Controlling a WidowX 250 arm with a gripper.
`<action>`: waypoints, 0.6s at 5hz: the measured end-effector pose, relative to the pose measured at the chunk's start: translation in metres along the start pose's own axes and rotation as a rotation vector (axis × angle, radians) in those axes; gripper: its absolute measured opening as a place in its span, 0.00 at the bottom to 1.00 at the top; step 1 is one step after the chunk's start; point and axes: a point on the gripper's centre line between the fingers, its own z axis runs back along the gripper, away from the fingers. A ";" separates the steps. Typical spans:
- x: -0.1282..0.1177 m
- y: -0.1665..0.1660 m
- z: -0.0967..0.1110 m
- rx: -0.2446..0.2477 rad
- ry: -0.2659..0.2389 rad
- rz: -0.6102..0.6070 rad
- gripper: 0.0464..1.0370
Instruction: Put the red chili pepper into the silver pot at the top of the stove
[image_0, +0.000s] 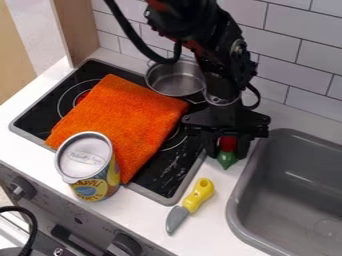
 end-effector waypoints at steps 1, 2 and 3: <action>0.002 -0.003 -0.001 0.007 -0.002 0.015 0.82; 0.008 -0.006 -0.004 0.011 0.005 0.011 0.86; 0.010 -0.003 -0.007 0.040 -0.005 0.017 0.57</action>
